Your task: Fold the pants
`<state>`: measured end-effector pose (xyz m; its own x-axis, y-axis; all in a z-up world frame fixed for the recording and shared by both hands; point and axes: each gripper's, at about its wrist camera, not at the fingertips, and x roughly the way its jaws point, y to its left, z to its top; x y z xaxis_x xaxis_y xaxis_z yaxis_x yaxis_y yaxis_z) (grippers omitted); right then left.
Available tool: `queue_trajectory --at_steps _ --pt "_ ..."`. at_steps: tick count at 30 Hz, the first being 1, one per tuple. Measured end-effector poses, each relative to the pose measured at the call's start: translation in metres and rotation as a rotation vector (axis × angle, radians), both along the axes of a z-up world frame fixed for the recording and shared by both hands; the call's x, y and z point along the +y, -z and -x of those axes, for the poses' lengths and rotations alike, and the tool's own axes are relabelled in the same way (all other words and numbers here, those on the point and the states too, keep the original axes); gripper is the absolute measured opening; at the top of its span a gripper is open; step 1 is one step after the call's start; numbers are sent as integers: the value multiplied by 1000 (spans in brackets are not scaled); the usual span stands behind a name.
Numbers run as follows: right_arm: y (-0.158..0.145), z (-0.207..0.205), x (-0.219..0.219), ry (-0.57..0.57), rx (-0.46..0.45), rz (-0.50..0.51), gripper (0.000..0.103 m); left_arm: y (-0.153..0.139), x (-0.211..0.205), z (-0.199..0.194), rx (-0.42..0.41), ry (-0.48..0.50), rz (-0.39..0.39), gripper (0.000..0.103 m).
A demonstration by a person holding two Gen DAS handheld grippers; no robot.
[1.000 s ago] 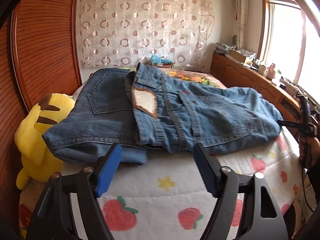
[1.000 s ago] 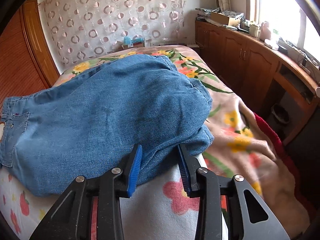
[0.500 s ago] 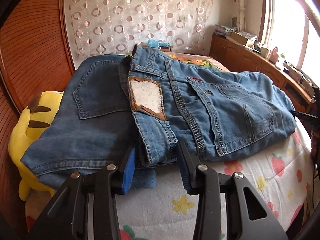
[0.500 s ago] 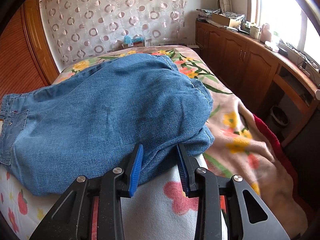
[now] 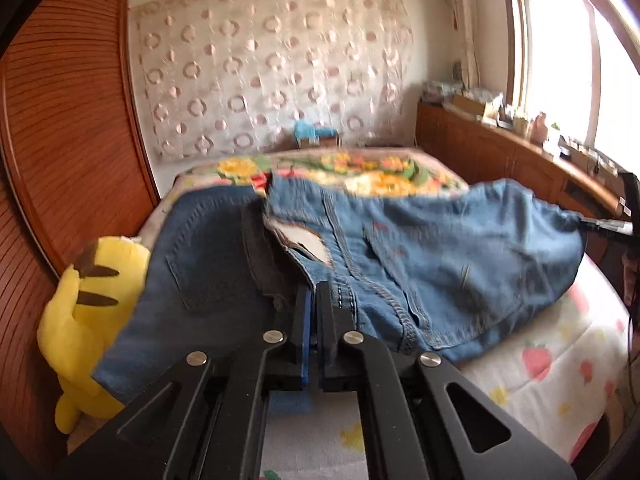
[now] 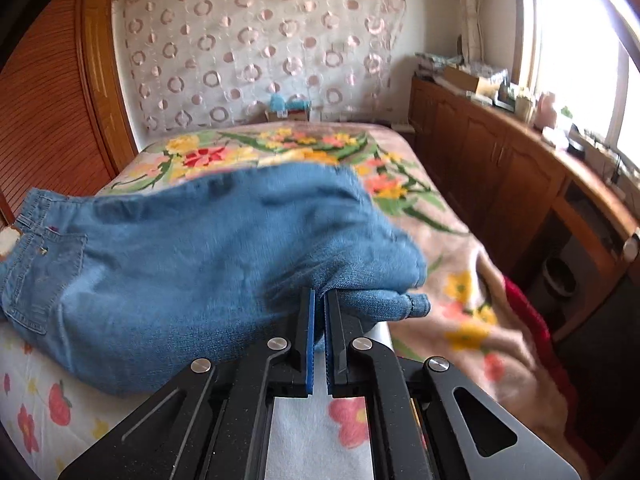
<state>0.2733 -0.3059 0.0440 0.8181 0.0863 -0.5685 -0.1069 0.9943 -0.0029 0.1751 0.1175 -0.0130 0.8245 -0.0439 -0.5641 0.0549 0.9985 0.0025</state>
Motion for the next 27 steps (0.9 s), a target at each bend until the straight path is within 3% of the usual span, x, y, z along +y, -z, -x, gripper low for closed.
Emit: queue_trajectory --at_steps 12,17,22,27 --pt "-49 57 6 -38 -142 61 3 -65 11 30 -133 -2 15 3" --pt "-48 95 -12 -62 -167 43 2 -84 22 64 -185 -7 28 3" --pt "-32 140 -28 -107 -156 20 3 -82 30 101 -188 -2 48 3" --pt "-21 171 -43 -152 -129 -10 3 -51 38 125 -116 -9 92 3"
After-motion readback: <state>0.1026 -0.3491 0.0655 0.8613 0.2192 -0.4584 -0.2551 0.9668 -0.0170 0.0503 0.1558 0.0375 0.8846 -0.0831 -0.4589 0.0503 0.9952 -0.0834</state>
